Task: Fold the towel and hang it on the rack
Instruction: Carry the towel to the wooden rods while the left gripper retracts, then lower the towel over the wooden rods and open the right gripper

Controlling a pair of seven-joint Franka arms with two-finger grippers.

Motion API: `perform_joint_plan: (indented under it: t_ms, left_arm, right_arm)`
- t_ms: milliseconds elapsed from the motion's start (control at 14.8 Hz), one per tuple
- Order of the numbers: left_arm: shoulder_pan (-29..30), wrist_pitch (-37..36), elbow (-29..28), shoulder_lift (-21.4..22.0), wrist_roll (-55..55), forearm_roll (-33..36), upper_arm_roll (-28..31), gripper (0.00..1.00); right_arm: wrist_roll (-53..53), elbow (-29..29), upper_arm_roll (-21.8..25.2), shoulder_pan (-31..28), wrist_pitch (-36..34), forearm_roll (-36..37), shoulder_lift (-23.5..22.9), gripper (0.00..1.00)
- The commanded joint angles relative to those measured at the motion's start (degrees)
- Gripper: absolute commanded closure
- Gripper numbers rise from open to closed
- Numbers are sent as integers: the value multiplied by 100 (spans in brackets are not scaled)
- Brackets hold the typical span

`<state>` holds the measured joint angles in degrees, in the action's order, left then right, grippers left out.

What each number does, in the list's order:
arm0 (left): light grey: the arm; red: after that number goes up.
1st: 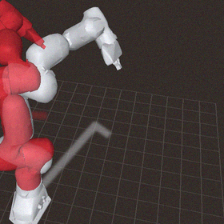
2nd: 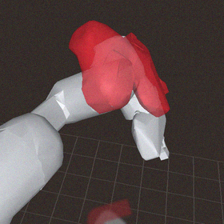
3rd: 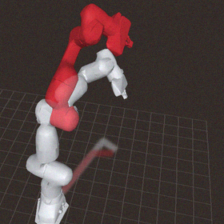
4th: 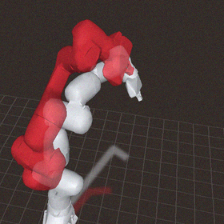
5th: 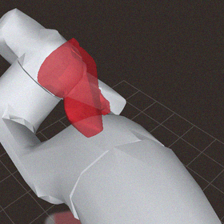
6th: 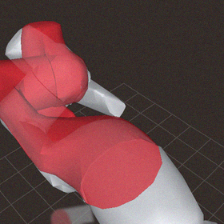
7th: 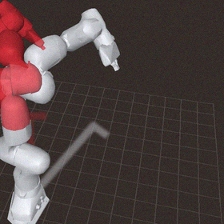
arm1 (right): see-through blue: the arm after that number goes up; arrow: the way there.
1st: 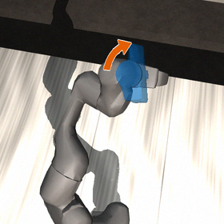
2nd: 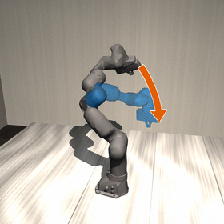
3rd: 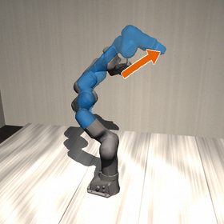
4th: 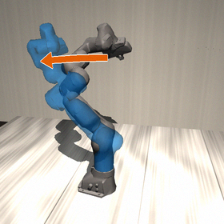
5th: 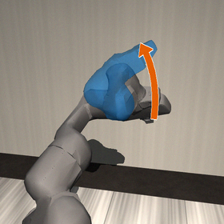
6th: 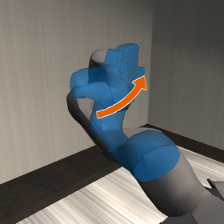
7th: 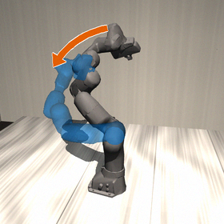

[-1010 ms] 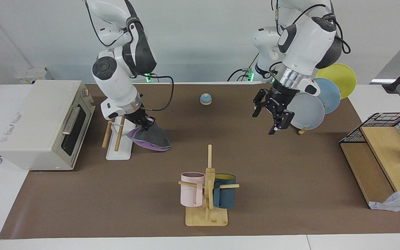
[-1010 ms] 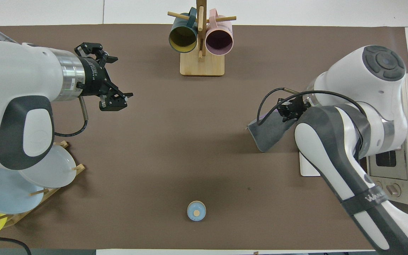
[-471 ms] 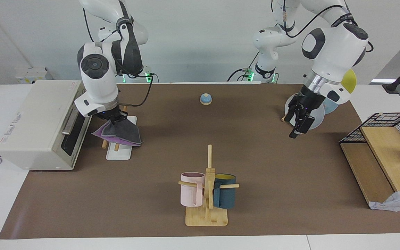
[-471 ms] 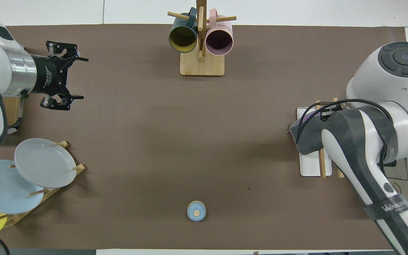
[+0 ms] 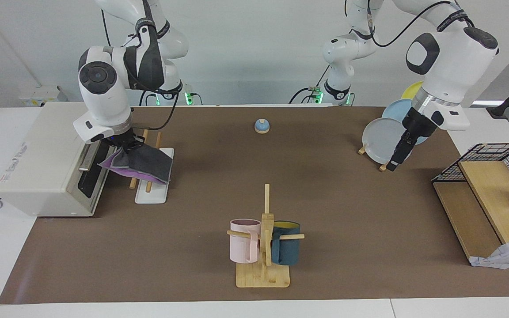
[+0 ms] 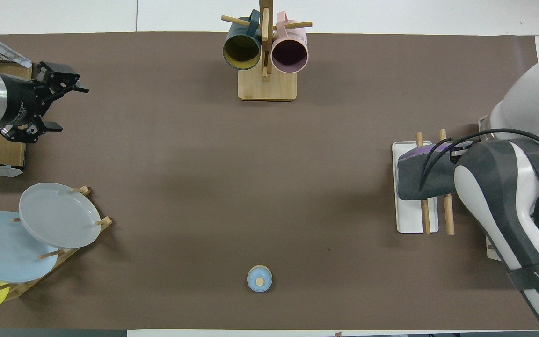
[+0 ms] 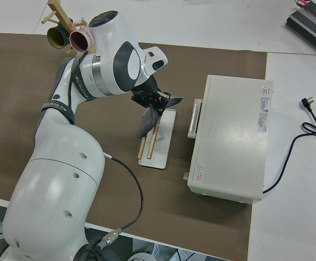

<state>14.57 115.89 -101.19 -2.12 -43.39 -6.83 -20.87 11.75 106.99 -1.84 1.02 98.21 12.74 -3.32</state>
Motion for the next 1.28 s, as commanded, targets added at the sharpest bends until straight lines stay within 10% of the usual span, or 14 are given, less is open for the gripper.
perform_joint_plan:
  t_ms: [0, 202, 337, 404, 1212]
  left_arm:
    - [19, -277, 82, 62, 970, 261, 74, 0]
    - [11, -522, 204, 71, 1534, 726, 100, 0]
    - [-7, -882, 371, 80, 2182, 762, 170, 0]
    - [-120, -1040, 389, 115, 2534, 771, 467, 0]
    - [-1385, -2087, -121, 713, 3979, 762, 1593, 0]
  right_arm:
    - [-200, 199, -80, -208, 31, 97, 121, 100]
    - [-252, 199, -80, -304, 14, 44, 130, 86]
    - [-392, 190, -80, -322, 14, 18, 130, 17]
    - [-419, 173, -80, -322, -4, 18, 121, 0]
    - [-455, -951, -194, -60, -486, -729, 60, 0]
